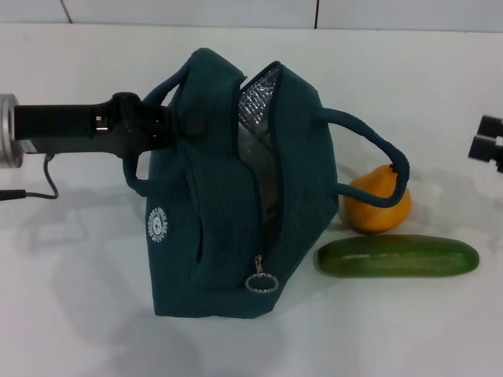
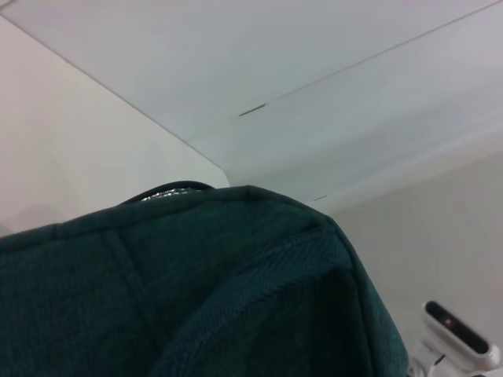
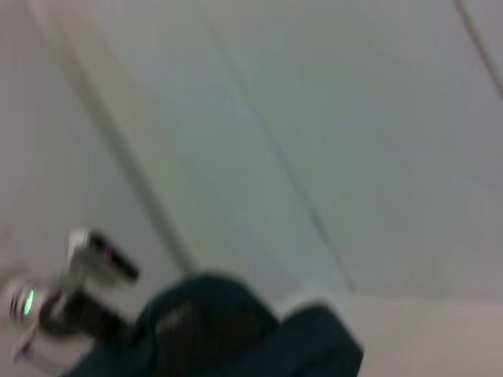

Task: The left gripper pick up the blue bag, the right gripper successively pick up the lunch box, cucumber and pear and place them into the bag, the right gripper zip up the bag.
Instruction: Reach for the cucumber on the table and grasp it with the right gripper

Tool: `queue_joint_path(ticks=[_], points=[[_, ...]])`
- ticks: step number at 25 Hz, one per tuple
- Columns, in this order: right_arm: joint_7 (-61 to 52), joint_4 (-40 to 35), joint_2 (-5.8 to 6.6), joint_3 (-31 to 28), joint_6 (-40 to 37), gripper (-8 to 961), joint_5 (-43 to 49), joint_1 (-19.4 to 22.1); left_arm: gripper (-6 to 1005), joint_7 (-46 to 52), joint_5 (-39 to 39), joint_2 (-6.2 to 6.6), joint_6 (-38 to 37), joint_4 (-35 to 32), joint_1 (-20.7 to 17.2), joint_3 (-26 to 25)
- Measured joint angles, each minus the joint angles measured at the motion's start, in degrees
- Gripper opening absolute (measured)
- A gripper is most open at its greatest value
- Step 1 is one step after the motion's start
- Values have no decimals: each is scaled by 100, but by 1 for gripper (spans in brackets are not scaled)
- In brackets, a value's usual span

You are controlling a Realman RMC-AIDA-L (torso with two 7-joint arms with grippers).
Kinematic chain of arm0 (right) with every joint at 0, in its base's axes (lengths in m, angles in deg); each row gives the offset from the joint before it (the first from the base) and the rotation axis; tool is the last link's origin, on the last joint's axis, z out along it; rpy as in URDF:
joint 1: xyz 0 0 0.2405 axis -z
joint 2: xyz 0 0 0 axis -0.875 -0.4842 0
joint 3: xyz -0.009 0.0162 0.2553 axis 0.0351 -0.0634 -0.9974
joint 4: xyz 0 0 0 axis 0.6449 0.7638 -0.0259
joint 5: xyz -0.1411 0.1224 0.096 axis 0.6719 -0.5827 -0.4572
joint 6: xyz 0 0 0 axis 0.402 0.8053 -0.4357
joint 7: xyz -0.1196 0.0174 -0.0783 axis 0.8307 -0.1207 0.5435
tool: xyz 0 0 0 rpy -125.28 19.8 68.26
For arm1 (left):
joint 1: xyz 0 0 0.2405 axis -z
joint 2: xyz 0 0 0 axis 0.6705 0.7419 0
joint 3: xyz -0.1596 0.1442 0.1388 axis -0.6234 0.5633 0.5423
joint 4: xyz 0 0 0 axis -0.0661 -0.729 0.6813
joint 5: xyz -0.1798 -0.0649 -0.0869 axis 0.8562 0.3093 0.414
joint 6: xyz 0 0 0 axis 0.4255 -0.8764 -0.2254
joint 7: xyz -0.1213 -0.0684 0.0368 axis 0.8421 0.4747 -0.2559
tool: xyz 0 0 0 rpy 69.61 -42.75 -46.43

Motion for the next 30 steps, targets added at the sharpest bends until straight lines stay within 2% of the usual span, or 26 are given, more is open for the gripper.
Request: queue_joint_path(ticks=[2, 5, 7, 12, 14, 15, 17, 21, 25, 26, 27, 30], points=[[-479, -561, -12, -204, -2, 709, 654, -13, 40, 8, -5, 3, -8, -7, -5, 1], [-1512, -1794, -32, -424, -116, 710, 2070, -170, 40, 1, -31, 15, -13, -10, -6, 2], [-1827, -2174, -33, -506, -353, 710, 2686, -335, 40, -6, -45, 23, -32, -10, -6, 1], [-2221, -2535, 43, -768, -1464, 709, 4088, -1209, 40, -17, -53, 48, -87, -11, -5, 1], [-2257, -2581, 26, -744, -1751, 709, 4627, -1537, 40, -21, -58, 61, -89, -11, -4, 1], [-2259, -2594, -1, -728, -1850, 709, 4860, -1674, 40, -22, -58, 62, -89, -11, -3, 1], [-2226, -2651, -145, -705, -2065, 709, 5559, -2038, 40, -26, -61, 65, -89, -9, 9, 1], [-2138, -2736, -306, -522, -2138, 708, 6072, -2349, 40, -26, -81, 64, -88, 10, 42, 1], [-2101, -2735, -409, -55, -2061, 708, 6289, -2576, 40, -16, -108, 64, -88, 18, 66, 8], [-2089, -2715, -509, 83, -1991, 707, 6487, -2647, 40, -16, -121, 63, -87, 20, 78, 9], [-2089, -2715, -509, 83, -1991, 707, 6487, -2647, 40, -14, -132, 58, -85, 21, 89, 9], [-1966, -2725, -716, 205, -1782, 707, 6841, -2643, 40, -1, -149, 48, -82, 23, 104, 14]])
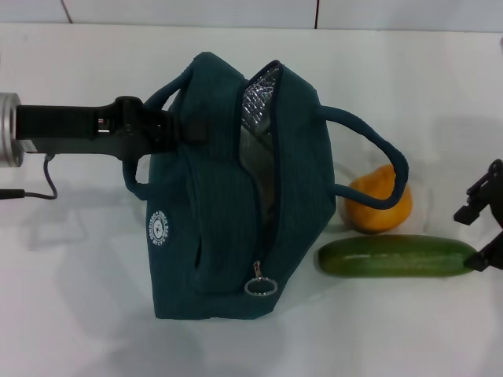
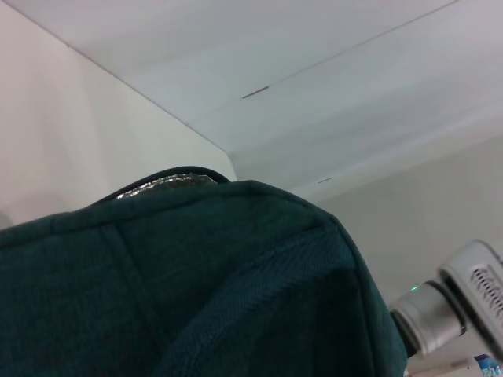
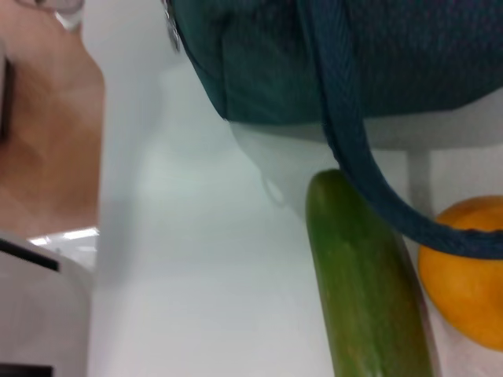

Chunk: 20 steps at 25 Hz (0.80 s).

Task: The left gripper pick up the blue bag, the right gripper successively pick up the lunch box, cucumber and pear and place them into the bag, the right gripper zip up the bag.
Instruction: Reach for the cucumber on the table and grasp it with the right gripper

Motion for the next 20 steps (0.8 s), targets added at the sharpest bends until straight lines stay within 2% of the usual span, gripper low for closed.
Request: queue_joint_path(ticks=[4, 12, 20], points=[[190, -33, -168, 252, 351, 706, 141, 113, 40, 7, -5, -7, 3, 3, 4, 5], [462, 14, -376, 547, 1044, 691, 183, 292, 40, 9, -63, -27, 3, 3, 6, 4], [534, 223, -425, 762, 1551, 670, 161, 384, 40, 4, -64, -31, 12, 3, 12, 4]])
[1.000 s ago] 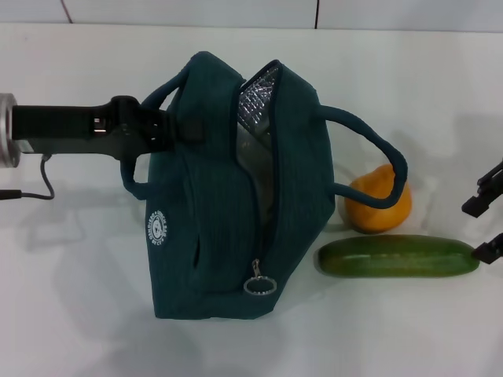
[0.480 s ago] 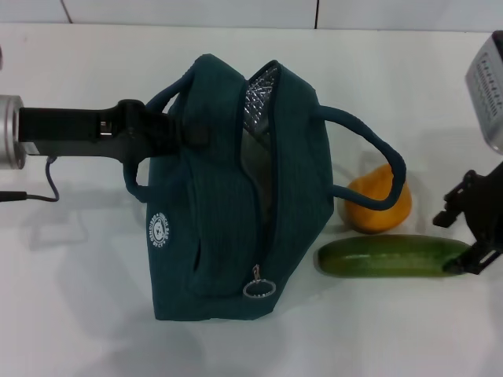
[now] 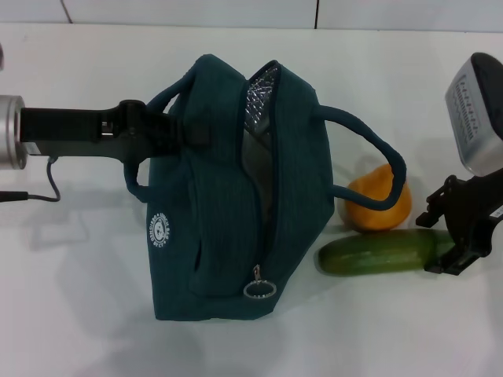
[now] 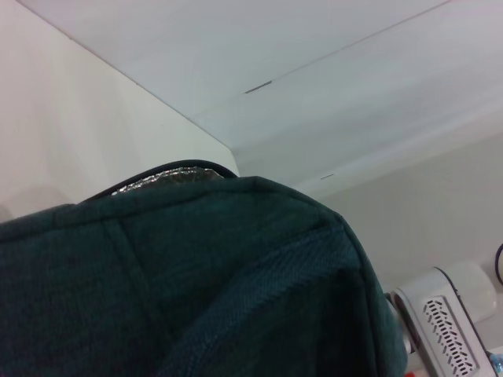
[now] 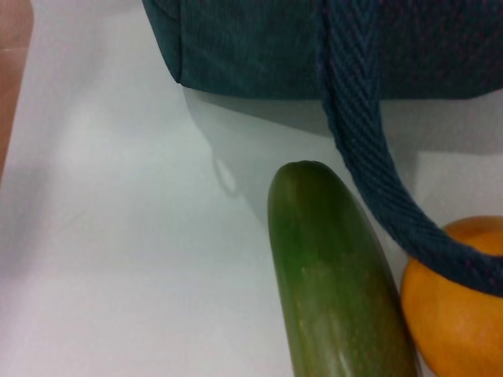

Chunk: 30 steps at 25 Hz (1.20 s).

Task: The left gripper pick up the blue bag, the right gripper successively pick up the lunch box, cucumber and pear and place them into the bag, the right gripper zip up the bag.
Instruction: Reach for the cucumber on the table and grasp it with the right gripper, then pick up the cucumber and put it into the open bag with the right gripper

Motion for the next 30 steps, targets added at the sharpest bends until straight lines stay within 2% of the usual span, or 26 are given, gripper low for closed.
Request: queue_joint_path(ticks=[19, 24, 30], points=[[0, 44, -44, 268, 78, 622, -93, 4, 40, -19, 1, 3, 0, 0, 21, 0], [-2, -102, -24, 219, -208, 617, -136, 24, 40, -21, 2, 3, 0, 0, 20, -1], [-37, -569, -7, 125, -1169, 617, -408, 83, 40, -22, 4, 3, -7, 0, 16, -18]])
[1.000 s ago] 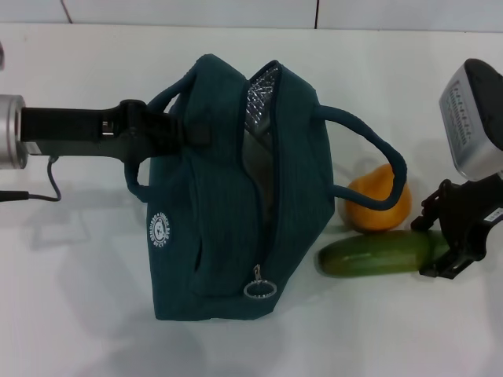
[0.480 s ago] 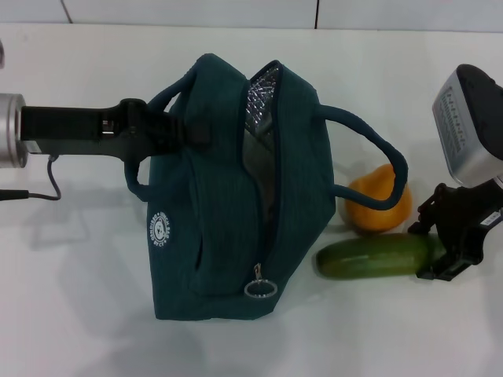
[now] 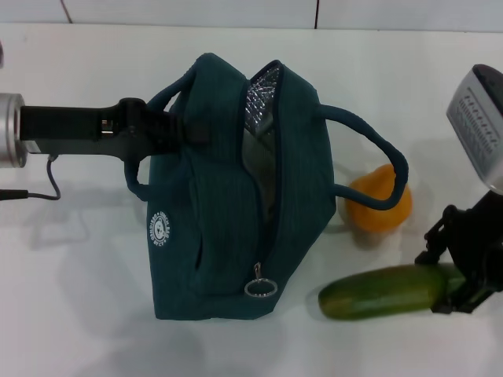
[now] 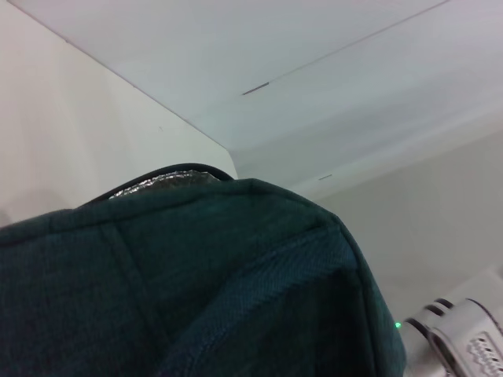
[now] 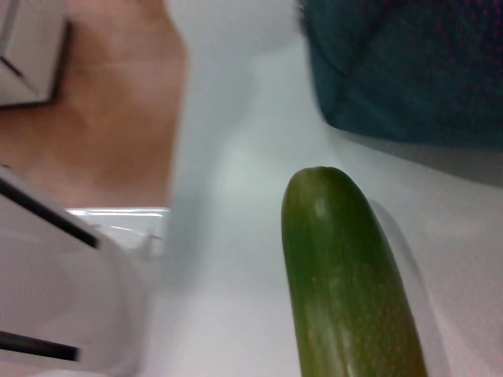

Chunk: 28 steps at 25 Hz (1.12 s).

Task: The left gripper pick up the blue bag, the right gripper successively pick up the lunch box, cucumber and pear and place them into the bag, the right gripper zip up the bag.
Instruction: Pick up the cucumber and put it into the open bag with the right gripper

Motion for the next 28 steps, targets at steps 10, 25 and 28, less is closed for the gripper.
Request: queue_joint_path(ticks=[10, 25, 28], points=[[61, -153, 11, -582, -1016, 617, -1051, -33, 40, -5, 3, -23, 1, 0, 8, 7], [189, -50, 23, -1154, -1184, 618, -1525, -2, 40, -9, 4, -44, 7, 0, 4, 10], [201, -33, 24, -1311, -1276, 618, -1584, 2, 40, -9, 3, -45, 7, 0, 4, 10]])
